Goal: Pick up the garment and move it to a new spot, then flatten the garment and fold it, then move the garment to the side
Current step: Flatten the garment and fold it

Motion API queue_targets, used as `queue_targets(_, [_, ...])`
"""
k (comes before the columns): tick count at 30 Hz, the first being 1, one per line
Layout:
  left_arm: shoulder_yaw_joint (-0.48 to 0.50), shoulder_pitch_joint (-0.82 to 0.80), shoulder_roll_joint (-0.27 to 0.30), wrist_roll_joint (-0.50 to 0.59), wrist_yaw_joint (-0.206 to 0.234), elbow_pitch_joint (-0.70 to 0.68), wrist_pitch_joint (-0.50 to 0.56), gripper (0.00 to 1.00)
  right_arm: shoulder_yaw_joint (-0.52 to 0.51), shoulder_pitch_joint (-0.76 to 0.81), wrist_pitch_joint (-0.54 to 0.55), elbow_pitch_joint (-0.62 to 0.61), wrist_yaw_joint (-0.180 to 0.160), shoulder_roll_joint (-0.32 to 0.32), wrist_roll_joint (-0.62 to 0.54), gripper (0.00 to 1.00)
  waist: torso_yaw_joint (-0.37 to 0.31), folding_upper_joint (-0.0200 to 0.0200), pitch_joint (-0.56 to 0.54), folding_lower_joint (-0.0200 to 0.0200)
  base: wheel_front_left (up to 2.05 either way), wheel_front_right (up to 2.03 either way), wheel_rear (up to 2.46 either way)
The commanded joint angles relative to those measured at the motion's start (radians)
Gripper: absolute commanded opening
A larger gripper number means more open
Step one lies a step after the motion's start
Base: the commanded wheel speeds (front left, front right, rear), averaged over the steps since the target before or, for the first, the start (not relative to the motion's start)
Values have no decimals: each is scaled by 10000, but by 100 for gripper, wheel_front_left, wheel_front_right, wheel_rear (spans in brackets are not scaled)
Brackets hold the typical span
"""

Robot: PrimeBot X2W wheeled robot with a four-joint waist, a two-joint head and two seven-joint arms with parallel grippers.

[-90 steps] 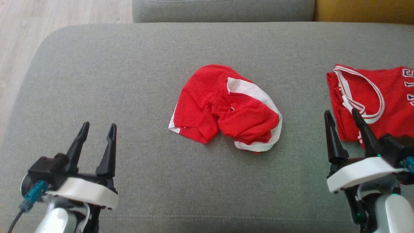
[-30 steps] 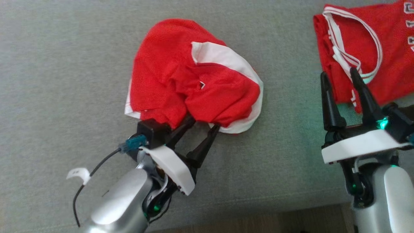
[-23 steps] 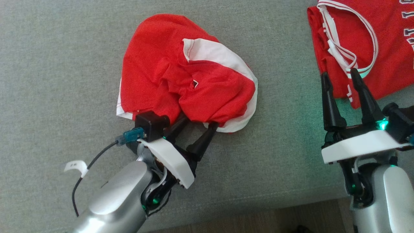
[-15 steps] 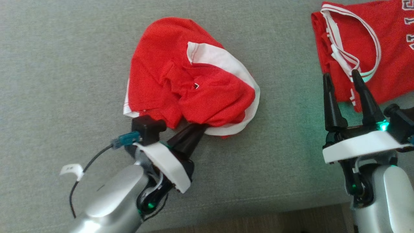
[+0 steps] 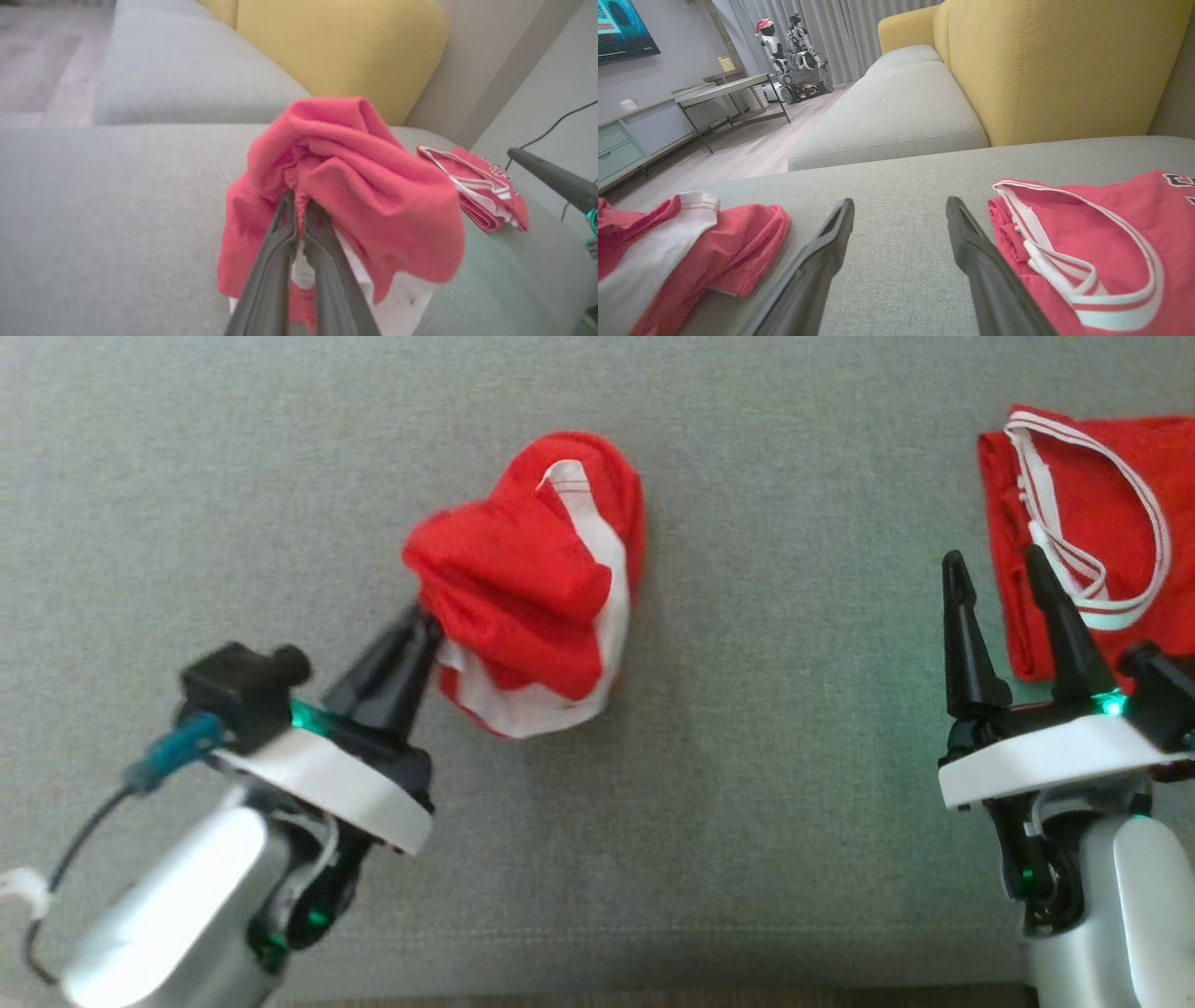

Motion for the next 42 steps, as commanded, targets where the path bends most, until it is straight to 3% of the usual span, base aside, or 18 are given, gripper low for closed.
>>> queue_targets(1, [560,-141,435,130,188,-592,-51,0,243,-113,-10,-316,-7,-39,114,100,94,0,-85,0,0,0,0])
queue_targets(5, [994,35,931,314,785,-1691,-35,0,240,-100,-3,-288,-7,-39,162,100,142,0,-140,0,0,0,0])
queue_targets(9, [1224,370,1112,76,1067,-1953,70,0,264,-94,6,-262,-7,-39,216,100,74,0,-108,0,0,0,0])
queue_targets(17, [1446,593,686,-637,685,-376,-232,0,289,-164,17,-257,-7,-39,233,100,-101,0,76,0,0,0,0])
queue_targets(21, [1511,456,285,-712,175,1282,-479,0,344,-257,26,-278,-7,-39,211,100,-170,0,267,0,0,0,0])
queue_targets(22, [1534,419,184,-680,112,1524,-518,18,342,-262,27,-282,-7,-39,198,100,-174,0,284,0,0,0,0])
queue_targets(23, [1550,383,94,-609,70,1712,-551,100,330,-261,29,-289,-7,-39,184,100,-174,0,294,0,0,0,0])
queue_targets(29, [1987,224,-184,477,255,2103,-646,100,236,-235,-2,-338,-7,-39,77,100,-89,0,183,0,0,0,0])
queue_targets(36, [3230,711,-425,2201,485,973,-652,100,264,-160,8,-412,-7,-39,-144,100,110,0,-286,0,0,0,0])
queue_targets(42, [3675,1416,-451,2969,448,189,-654,100,353,17,62,-481,-7,-39,-299,100,212,0,-736,0,0,0,0])
